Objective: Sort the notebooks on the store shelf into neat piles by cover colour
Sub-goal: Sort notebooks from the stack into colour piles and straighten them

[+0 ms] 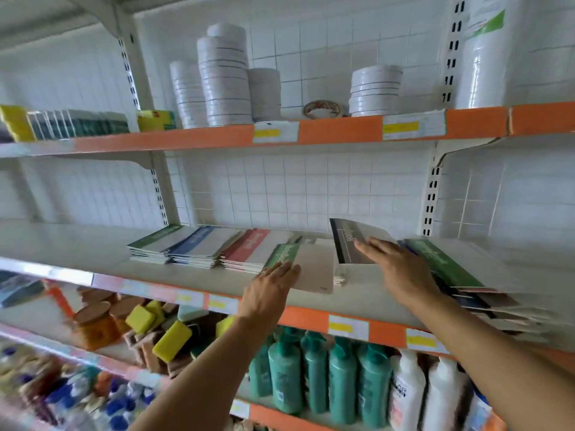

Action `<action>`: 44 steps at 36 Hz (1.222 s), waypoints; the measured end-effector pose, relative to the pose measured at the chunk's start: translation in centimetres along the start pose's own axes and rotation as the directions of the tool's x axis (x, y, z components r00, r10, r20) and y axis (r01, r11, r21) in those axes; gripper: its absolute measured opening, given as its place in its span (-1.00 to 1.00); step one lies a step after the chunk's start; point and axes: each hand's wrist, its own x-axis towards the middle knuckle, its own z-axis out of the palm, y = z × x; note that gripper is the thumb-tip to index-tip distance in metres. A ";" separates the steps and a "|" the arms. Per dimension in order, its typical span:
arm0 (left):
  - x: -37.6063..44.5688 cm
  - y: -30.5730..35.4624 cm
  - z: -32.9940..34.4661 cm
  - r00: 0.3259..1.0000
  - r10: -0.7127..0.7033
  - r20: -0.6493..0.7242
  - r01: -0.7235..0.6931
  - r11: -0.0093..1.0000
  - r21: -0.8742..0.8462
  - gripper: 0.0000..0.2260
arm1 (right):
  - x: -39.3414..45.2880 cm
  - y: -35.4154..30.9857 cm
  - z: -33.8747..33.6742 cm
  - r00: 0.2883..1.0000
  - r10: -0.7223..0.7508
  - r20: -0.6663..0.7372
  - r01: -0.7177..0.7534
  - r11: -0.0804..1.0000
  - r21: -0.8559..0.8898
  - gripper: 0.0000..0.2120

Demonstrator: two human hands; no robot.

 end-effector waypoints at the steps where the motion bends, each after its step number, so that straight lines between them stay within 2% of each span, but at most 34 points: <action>1: -0.3 -1.6 -0.2 1.000 -0.005 -0.012 0.005 1.000 0.000 -0.51 | 0.5 -1.2 0.3 0.999 0.009 0.049 -0.008 1.000 -0.025 -0.22; 3: -0.9 -4.6 -0.3 0.999 -0.032 -0.018 0.032 0.999 -0.016 -0.49 | 1.6 -3.6 1.2 0.990 0.036 0.138 -0.033 0.999 -0.020 -0.24; 6: -1.8 -9.2 -0.2 0.998 -0.058 -0.024 0.057 0.998 -0.019 -0.47 | 2.7 -6.1 3.4 0.979 0.051 0.198 -0.048 0.999 -0.019 -0.28; 8: -2.1 -11.7 0.1 0.994 -0.010 -0.105 0.007 0.999 -0.033 -0.44 | 3.2 -7.2 4.8 0.970 0.064 0.234 -0.054 0.997 -0.049 -0.29; 10: -2.6 -13.8 -0.1 0.998 -0.025 -0.050 0.025 1.000 -0.010 -0.47 | 3.5 -7.8 5.8 0.961 0.079 0.265 -0.061 0.995 -0.075 -0.27; 13: -2.6 -16.6 0.4 0.992 -0.013 -0.129 0.015 1.000 0.010 -0.44 | 4.3 -8.8 6.7 0.948 0.099 0.303 -0.069 0.992 -0.108 -0.27; 15: -2.8 -17.5 0.4 0.992 -0.045 -0.115 0.047 0.999 0.008 -0.34 | 4.8 -9.2 7.0 0.941 0.114 0.319 -0.072 0.988 -0.138 -0.26; 17: -2.7 -17.6 -0.2 0.992 -0.083 -0.096 0.076 0.994 -0.073 -0.41 | 5.4 -9.3 7.5 0.937 0.117 0.329 -0.072 0.986 -0.147 -0.24; 20: -2.3 -18.8 0.5 0.986 -0.128 -0.103 0.125 0.991 -0.040 -0.42 | 6.3 -9.4 7.9 0.928 0.120 0.353 -0.084 0.990 -0.116 -0.21; 22: -1.8 -19.3 1.0 0.979 -0.105 -0.176 0.093 0.993 -0.073 -0.37 | 7.0 -9.4 8.5 0.914 0.112 0.390 -0.078 0.992 -0.101 -0.22; 25: -0.7 -21.0 2.8 0.983 -0.060 -0.171 0.060 0.998 -0.003 -0.31 | 7.9 -9.0 10.2 0.892 0.100 0.440 -0.070 0.994 -0.084 -0.33; 27: 0.2 -21.3 3.0 0.979 -0.028 -0.202 0.030 0.999 0.011 -0.35 | 8.6 -8.6 11.6 0.877 0.076 0.475 -0.048 0.996 -0.070 -0.44; 30: 1.3 -21.5 3.3 0.959 0.018 -0.282 -0.008 0.999 0.037 -0.51 | 9.6 -8.3 12.6 0.854 0.067 0.515 -0.041 0.997 -0.061 -0.38; 34: 1.8 -22.2 2.7 0.955 0.009 -0.296 0.016 0.997 0.082 -0.59 | 10.7 -8.1 13.2 0.857 0.067 0.510 -0.022 0.995 -0.094 -0.45; 38: 2.0 -24.5 3.4 0.949 -0.051 -0.311 0.071 0.996 0.055 -0.57 | 11.9 -8.0 13.6 0.877 0.045 0.479 0.034 0.987 -0.156 -0.47; 41: 2.1 -26.4 3.4 0.945 -0.097 -0.312 0.107 0.994 0.017 -0.58 | 12.6 -8.6 14.0 0.900 0.061 0.431 0.011 0.987 -0.162 -0.45; 44: 2.3 -28.5 3.2 0.938 -0.083 -0.335 0.100 0.994 0.034 -0.59 | 13.4 -9.6 14.5 0.928 0.083 0.362 -0.020 0.985 -0.174 -0.48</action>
